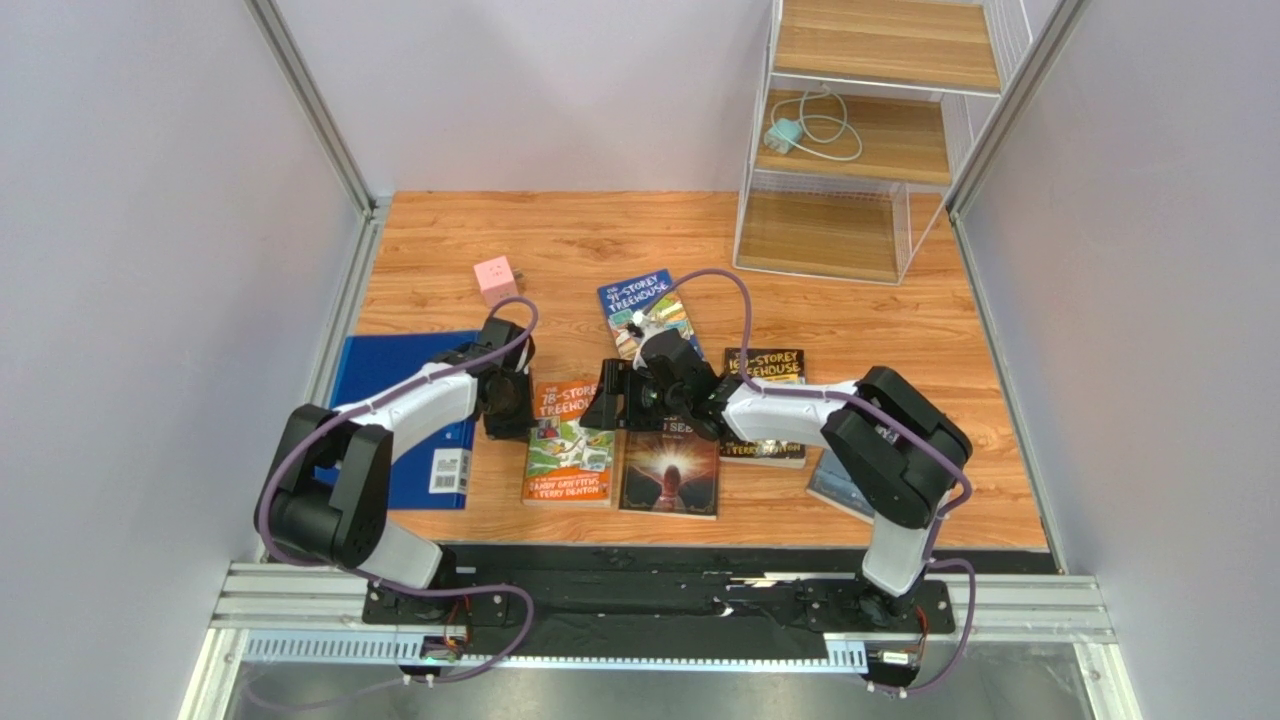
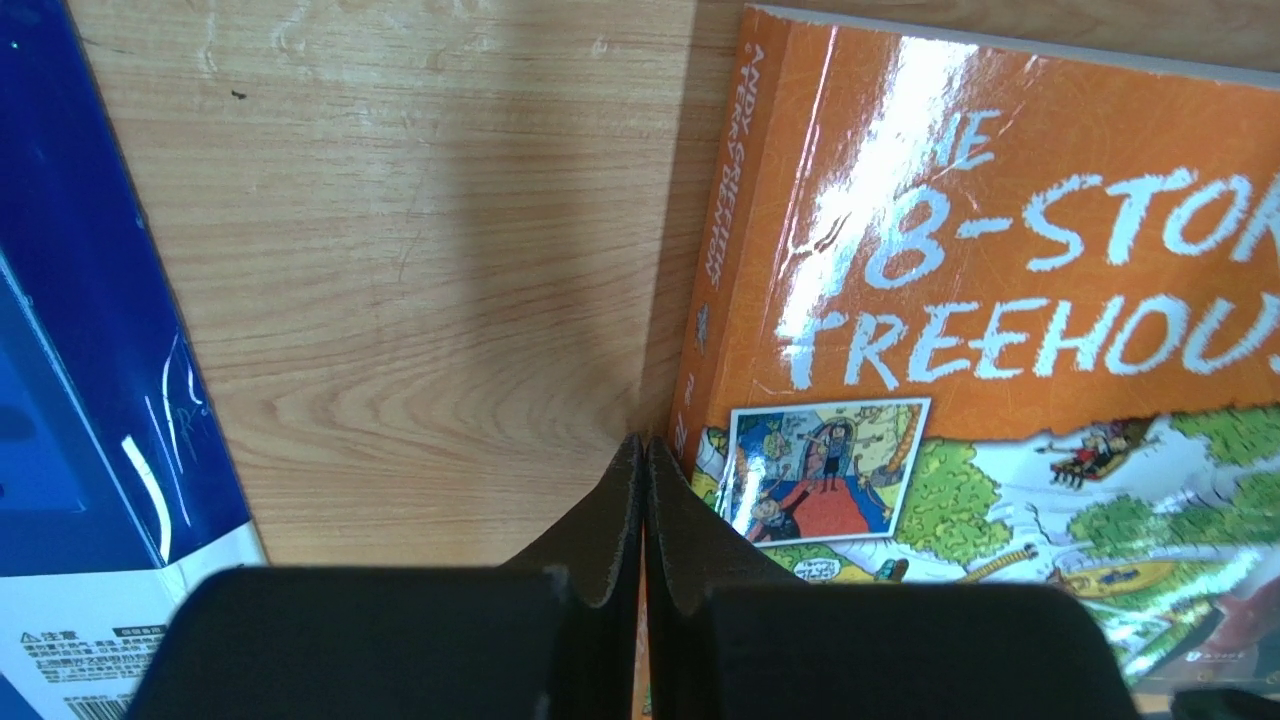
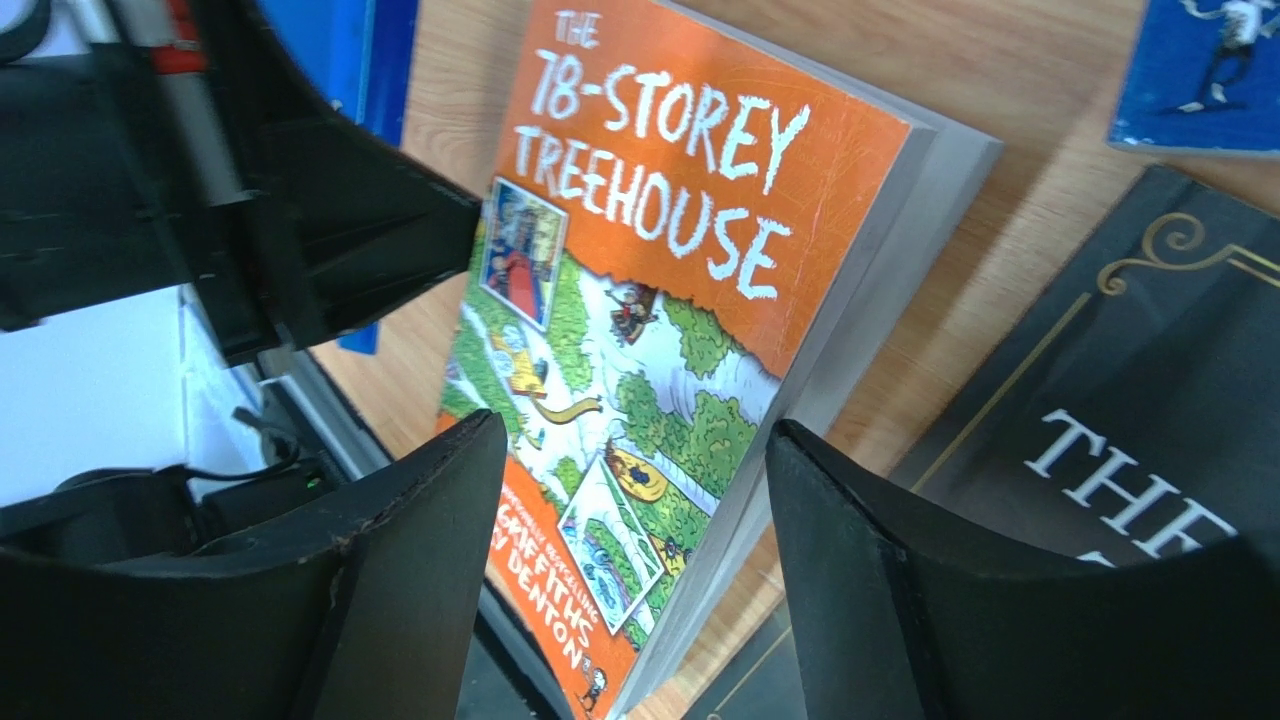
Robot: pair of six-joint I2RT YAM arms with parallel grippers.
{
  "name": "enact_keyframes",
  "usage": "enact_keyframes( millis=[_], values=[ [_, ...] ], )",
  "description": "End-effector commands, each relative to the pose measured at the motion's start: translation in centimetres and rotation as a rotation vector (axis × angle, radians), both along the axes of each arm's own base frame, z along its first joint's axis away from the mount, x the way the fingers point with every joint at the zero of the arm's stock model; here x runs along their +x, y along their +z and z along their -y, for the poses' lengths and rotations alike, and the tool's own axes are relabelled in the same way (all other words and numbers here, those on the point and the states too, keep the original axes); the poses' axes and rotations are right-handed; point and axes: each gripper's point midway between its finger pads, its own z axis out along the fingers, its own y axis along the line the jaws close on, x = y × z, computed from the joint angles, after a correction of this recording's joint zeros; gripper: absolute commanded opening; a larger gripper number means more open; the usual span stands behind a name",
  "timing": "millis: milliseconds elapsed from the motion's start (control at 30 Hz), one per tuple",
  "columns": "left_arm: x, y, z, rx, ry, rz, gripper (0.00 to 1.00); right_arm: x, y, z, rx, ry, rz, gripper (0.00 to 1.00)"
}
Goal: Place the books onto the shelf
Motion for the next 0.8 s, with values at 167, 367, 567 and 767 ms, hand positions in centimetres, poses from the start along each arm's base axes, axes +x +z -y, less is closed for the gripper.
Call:
enact_keyframes(
  millis=[167,367,567,767],
  values=[
    [2.0,1.8,3.8,-0.070,-0.055,0.054,0.00,-1.8,4.6,-4.5,0.186,0.185,0.028,0.62],
    [2.4,2.6,4.5,-0.078,-0.063,0.076,0.00,-2.1,1.1,-5.6,0.160,0.198,-0.072,0.57],
    [2.7,4.2,3.5,-0.033,-0.056,0.120,0.07,-1.9,0.6,-5.7,0.157,0.202,-0.080,0.00],
    [2.2,9.9,-0.6,0.075,0.043,0.310,0.65,0.0,4.0,-3.7,0.147,0.175,0.039,0.00]
  ],
)
